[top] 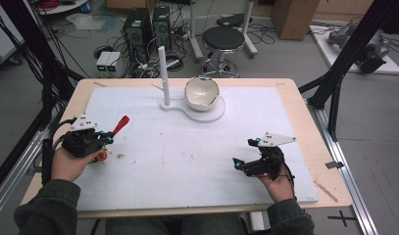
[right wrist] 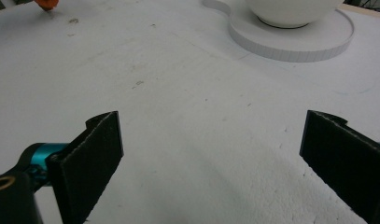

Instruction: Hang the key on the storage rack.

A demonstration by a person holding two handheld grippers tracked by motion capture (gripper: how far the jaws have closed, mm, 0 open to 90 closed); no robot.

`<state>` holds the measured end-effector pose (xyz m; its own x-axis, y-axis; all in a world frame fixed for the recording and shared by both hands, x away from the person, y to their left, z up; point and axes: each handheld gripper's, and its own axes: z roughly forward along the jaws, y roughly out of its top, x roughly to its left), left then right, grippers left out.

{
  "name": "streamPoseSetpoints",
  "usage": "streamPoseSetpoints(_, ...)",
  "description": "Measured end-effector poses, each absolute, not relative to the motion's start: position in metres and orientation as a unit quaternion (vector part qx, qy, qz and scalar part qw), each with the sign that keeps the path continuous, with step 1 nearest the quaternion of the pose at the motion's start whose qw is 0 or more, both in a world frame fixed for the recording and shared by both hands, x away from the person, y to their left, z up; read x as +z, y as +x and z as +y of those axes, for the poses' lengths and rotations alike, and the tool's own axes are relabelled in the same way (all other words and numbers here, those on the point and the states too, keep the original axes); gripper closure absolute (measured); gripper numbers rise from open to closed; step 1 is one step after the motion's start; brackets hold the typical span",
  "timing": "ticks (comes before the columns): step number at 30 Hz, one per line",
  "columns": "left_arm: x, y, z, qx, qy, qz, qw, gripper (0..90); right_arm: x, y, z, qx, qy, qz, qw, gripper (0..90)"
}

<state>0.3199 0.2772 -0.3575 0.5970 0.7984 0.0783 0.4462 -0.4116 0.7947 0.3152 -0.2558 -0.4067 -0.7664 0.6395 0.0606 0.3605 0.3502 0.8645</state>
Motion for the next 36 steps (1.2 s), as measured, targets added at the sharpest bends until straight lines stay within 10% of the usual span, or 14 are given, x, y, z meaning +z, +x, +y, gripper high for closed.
streamPoseSetpoints(36, -0.324, 0.313, 0.278, 0.246, 0.791, 0.364, 0.426, 85.9, -0.409, 0.319, -0.256, 0.474, 0.308, 0.811, 0.151, 4.9)
